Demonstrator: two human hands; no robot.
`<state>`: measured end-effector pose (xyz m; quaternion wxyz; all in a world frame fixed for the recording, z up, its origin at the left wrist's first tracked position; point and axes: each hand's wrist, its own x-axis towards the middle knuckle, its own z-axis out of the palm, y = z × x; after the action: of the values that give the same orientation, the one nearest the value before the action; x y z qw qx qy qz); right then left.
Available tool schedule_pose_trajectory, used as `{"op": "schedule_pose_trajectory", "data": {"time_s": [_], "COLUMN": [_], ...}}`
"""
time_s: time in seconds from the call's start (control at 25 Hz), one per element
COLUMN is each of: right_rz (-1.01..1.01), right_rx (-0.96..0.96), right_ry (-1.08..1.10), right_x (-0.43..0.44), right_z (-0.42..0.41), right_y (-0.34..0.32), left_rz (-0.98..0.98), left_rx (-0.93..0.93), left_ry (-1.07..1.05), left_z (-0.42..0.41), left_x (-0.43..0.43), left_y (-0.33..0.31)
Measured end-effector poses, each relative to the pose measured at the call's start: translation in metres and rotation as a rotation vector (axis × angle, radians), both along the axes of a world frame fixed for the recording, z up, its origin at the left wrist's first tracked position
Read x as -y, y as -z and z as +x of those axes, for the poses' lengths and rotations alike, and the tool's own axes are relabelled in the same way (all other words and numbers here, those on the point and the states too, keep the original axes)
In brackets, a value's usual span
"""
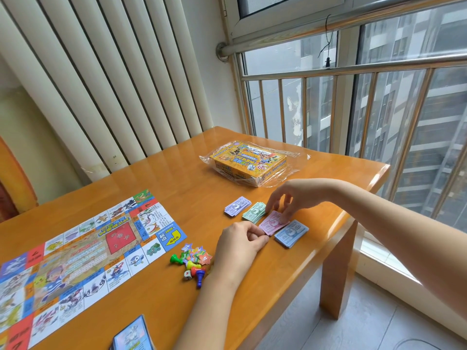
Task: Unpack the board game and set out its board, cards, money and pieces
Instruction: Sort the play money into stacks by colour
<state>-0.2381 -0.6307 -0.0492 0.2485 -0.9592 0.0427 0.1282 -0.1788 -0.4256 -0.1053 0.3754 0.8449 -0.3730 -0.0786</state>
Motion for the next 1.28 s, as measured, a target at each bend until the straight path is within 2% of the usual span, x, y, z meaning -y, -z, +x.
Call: {"op": "schedule_pose_trajectory", "data": {"time_s": [0.56, 1.04, 1.28], "right_rz": [0.020, -0.064, -0.024], "right_rx": [0.107, -0.005, 0.000], "right_ry": [-0.003, -0.108, -0.120], "right_x": [-0.002, -0.008, -0.010], "right_z": [0.008, 0.010, 0.009], "right_y": [0.005, 0.001, 0.002], "left_rz": [-0.016, 0.001, 0.001], "left_rx": [0.011, 0.018, 0.016], "left_ry": [0.029, 0.010, 0.015], "left_z": [-0.003, -0.001, -0.002], "left_x": [0.001, 0.004, 0.003], "left_y": [-0.001, 0.001, 0.002]}}
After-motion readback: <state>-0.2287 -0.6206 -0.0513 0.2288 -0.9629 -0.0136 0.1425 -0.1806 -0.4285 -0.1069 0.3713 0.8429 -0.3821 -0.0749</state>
